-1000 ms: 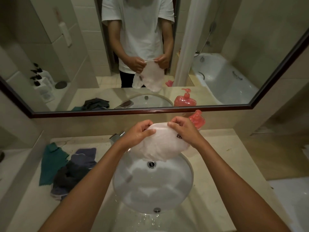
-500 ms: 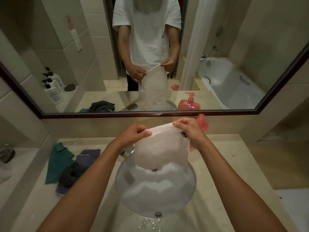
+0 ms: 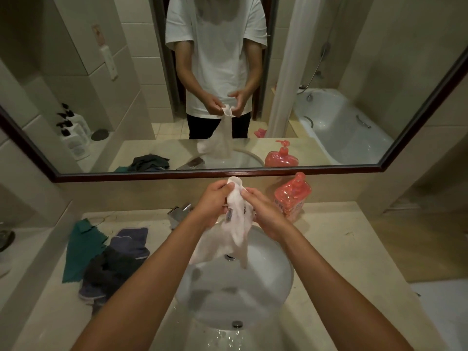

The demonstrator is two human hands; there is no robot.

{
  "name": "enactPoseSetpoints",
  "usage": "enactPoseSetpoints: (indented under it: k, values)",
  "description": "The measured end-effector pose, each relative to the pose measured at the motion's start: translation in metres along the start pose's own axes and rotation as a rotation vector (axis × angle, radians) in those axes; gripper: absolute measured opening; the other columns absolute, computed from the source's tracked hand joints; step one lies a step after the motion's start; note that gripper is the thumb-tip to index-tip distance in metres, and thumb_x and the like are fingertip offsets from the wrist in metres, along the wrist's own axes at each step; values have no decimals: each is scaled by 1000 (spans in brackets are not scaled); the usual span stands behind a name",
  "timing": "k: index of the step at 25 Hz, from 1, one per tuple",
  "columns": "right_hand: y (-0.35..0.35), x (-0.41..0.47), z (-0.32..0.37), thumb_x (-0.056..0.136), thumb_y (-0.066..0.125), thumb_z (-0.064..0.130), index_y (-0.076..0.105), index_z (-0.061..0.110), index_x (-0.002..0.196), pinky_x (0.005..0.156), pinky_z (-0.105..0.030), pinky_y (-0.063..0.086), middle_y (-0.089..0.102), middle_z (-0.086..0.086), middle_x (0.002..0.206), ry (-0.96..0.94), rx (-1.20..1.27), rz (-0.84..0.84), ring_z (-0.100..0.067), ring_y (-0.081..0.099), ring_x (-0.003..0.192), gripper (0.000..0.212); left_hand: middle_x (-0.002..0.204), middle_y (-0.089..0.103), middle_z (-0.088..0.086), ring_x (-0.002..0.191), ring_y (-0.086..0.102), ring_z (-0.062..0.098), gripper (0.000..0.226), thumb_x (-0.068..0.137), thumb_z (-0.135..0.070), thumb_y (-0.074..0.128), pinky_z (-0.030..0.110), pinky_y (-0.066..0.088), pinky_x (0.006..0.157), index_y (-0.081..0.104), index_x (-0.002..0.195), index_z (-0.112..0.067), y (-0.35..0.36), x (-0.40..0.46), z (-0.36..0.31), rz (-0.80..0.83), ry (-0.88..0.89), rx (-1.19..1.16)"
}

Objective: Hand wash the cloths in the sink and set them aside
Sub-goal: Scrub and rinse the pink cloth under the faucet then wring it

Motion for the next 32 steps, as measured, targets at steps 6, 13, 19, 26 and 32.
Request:
enactPoseSetpoints:
  k: [6, 13, 19, 26, 32]
  values:
    - [-7, 4, 16, 90, 70, 5, 66, 2, 117, 76, -29, 52, 71, -10, 100, -192, -321, -41, -18, 66, 87, 28, 110, 70, 23, 94, 70, 25, 30, 105, -10, 45, 37, 59, 82, 62, 122, 8, -2, -8, 0, 83, 20, -175]
    - [-13, 11, 42, 99, 51, -3, 65, -1, 104, 70, -26, 59, 72, -13, 88, -125, 459, 49, -17, 71, 76, 15, 143, 58, -6, 134, 51, 10, 63, 99, -61, 24, 31, 40, 110, 48, 144, -25, 34, -25, 48, 195, 104, -80]
    - [-62, 10, 32, 98, 58, 7, 66, 2, 112, 75, -31, 58, 73, -11, 95, -155, 386, -155, -21, 70, 85, 17, 122, 70, 18, 109, 69, 26, 51, 104, -49, 41, 33, 56, 87, 69, 123, -10, 45, -15, 79, 72, -152, -488]
    - [-52, -2, -48, 91, 54, 62, 74, 20, 104, 60, -27, 52, 77, -1, 82, 256, 66, -207, -17, 72, 71, 48, 87, 71, 6, 74, 70, 20, 11, 96, -21, 63, 31, 56, 64, 65, 95, -10, -2, 3, 47, -266, -56, -481]
    - [-2, 6, -62, 88, 51, 70, 72, 23, 103, 83, -52, 53, 75, -5, 101, 392, 433, -81, -30, 70, 94, 54, 52, 55, 0, 46, 56, 14, 23, 94, -14, 64, 26, 52, 51, 54, 74, -12, 13, 0, 27, -319, -24, -643]
Point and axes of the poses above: each hand's wrist, its own x-axis towards the middle knuckle, its own y-axis out of the palm, z = x × y, the point moved 10 cm from there along x, towards the middle knuckle
